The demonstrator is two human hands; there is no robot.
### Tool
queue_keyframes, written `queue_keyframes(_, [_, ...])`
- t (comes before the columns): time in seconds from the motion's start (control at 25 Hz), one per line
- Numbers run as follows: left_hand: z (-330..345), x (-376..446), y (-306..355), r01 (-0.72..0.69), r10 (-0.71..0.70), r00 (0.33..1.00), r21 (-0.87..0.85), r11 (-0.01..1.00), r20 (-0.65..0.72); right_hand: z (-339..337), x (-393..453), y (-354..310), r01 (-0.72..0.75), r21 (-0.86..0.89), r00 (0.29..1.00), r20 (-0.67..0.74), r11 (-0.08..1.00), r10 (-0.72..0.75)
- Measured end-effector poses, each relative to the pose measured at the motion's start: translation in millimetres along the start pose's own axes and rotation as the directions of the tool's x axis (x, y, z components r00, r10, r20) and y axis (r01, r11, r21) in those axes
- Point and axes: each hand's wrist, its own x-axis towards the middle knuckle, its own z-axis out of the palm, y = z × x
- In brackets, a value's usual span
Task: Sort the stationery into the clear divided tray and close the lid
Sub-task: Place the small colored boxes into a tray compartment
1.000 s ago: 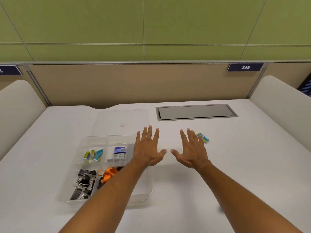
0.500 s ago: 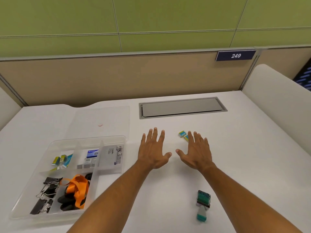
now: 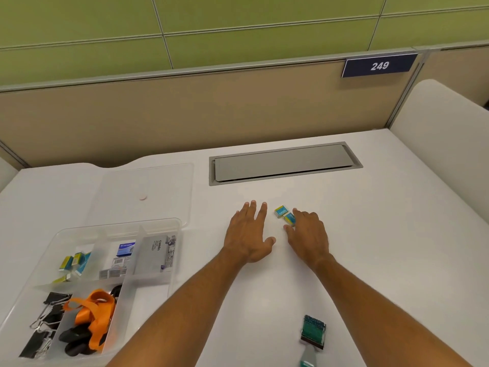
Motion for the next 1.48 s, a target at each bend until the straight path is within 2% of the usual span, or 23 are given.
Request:
queue_keyframes(0.2, [6,24,15,0.003,-0.001,0.999,-0.049,0.999,0.047,5,1,10,-0.018,0.165,0.998,-0.058,0.986,0.028])
queue_keyframes(0.4, [12,47,31,-0.086,0.086,0.995,-0.017,0.996,0.048,-7,0,21,-0.013,0.276,0.991,-0.127,0.961,0.05])
queue_keyframes(0.48, [12,51,33,-0.122,0.121,0.99,0.013,0.992,0.071,-9,-1,24,0.002,0.275,0.989,-0.139,0.961,0.038])
queue_keyframes(0.56, [11,49,32,-0.128,0.127,0.991,0.016,0.992,0.035,-10,-3,24,0.009,0.265,0.99,-0.138,0.964,0.029])
queue_keyframes(0.76, [9,28,25,-0.085,0.085,0.996,0.003,0.996,-0.011,-10,-9,12,0.061,0.26,0.991,-0.134,0.964,-0.027])
queue_keyframes(0.96, [-5,4,10,-0.044,0.038,0.997,-0.072,0.996,-0.073,-14,-18,-12,0.097,0.192,0.978,-0.198,0.977,-0.058])
queue_keyframes(1.08, [-22,-13,-3,-0.017,0.003,0.991,-0.103,0.995,-0.135,-20,-25,-32,0.136,0.194,0.967,-0.238,0.972,-0.087])
queue_keyframes(1.28, [-49,-49,-39,0.014,-0.044,0.974,-0.131,0.991,-0.223,-24,-36,-74,0.211,0.215,0.961,-0.222,0.953,-0.163])
queue_keyframes(1.48, [-67,-88,-82,0.074,-0.113,0.96,-0.158,0.985,-0.255,-20,-55,-127,0.284,0.233,0.947,-0.218,0.93,-0.235])
